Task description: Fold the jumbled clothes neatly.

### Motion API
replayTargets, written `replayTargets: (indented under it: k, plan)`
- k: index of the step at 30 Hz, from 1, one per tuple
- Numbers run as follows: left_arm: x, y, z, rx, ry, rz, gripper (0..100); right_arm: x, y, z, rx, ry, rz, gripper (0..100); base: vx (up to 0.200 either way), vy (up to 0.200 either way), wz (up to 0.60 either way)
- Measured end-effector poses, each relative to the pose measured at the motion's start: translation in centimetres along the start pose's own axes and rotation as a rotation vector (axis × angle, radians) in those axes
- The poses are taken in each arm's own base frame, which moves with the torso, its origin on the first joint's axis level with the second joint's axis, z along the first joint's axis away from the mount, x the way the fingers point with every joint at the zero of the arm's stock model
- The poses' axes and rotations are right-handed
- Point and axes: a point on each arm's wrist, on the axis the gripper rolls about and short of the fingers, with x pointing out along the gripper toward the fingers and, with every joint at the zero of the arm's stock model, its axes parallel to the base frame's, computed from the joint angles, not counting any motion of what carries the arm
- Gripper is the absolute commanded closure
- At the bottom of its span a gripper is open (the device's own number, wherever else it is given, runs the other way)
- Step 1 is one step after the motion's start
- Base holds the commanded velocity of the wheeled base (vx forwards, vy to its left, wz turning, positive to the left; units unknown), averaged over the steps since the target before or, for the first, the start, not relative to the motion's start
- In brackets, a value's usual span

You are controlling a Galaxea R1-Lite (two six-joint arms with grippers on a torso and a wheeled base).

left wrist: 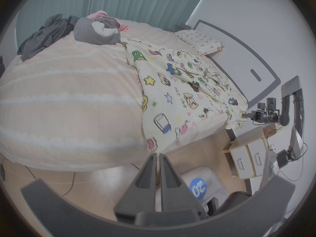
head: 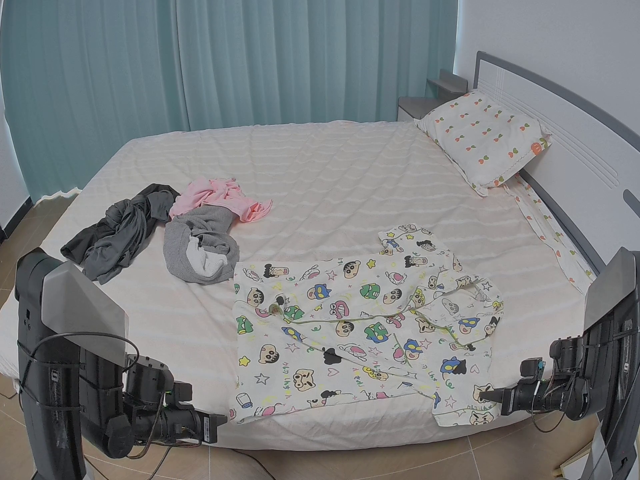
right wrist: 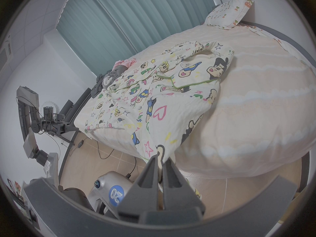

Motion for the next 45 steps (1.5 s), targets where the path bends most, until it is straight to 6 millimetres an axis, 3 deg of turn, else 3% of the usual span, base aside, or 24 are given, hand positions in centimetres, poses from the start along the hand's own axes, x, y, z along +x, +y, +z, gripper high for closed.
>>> replayTargets:
  k: [10,11,19,33,40,41,45]
  plan:
    - [1.0,-0.5,0.0,-0.089,-0.008,0.038,100,1.6,-0.2,0.4,-0.034,-0.008,0.018,100,0.0,0.0,0.0]
    - [1.1,-0.6,0.0,-0.092,-0.01,0.041,0,1.7,-0.2,0.4,-0.038,-0.01,0.02,100,0.0,0.0,0.0]
    - [1.2,-1.0,-0.2,-0.08,0.0,0.032,0,2.4,-0.3,0.4,-0.047,-0.008,-0.004,100,0.0,0.0,0.0]
    - [4.5,-3.3,1.0,0.0,-0.027,-0.03,0,2.9,0.0,0.6,-0.073,-0.016,-0.002,100,0.0,0.0,0.0]
    - [5.7,-3.8,1.2,0.017,0.01,0.045,0,2.8,0.1,0.7,-0.083,-0.032,-0.002,100,0.0,0.0,0.0]
    - [5.7,-3.8,1.2,0.017,0.02,0.059,100,2.8,0.1,0.7,-0.084,-0.032,-0.002,100,0.0,0.0,0.0]
    - [6.0,-4.0,1.4,0.022,0.043,0.108,100,2.8,0.1,0.7,-0.085,-0.034,-0.002,100,0.0,0.0,0.0]
